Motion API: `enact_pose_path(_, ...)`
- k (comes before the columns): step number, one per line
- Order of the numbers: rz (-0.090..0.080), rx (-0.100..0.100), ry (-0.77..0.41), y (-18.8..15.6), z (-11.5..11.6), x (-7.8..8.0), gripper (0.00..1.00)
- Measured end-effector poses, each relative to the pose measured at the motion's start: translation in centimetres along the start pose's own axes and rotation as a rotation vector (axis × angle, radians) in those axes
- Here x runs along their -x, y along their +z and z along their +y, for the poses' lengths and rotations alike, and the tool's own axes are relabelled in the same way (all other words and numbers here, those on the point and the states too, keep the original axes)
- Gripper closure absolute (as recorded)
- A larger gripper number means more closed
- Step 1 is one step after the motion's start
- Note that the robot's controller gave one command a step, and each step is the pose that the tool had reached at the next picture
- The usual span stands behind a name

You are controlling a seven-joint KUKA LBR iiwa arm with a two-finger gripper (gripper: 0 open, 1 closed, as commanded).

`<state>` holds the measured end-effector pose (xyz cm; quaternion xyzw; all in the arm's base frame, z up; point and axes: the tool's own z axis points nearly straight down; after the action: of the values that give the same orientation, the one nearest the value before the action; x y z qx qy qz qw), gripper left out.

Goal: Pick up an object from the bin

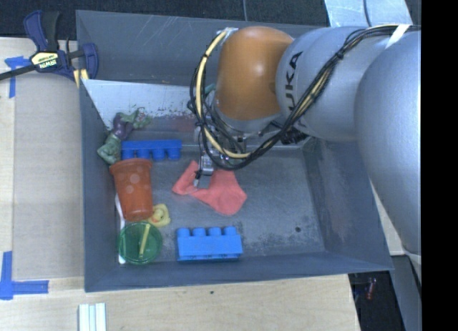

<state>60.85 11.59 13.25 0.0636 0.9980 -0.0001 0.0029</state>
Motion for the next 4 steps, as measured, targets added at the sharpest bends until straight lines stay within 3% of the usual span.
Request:
enact_pose_path(1,-0.004,0.007,-0.025,6.5,-0.2,0.6,0.00)
enact_pose_path(2,-0.018,0.006,0.147,6.0,-3.6,-1.3,1.00)
enact_pose_path(3,-0.018,0.006,0.148,6.0,-3.6,-1.3,1.00)
enact_pose_path(4,-0.008,0.002,0.148,4.4,-3.7,-1.5,1.00)
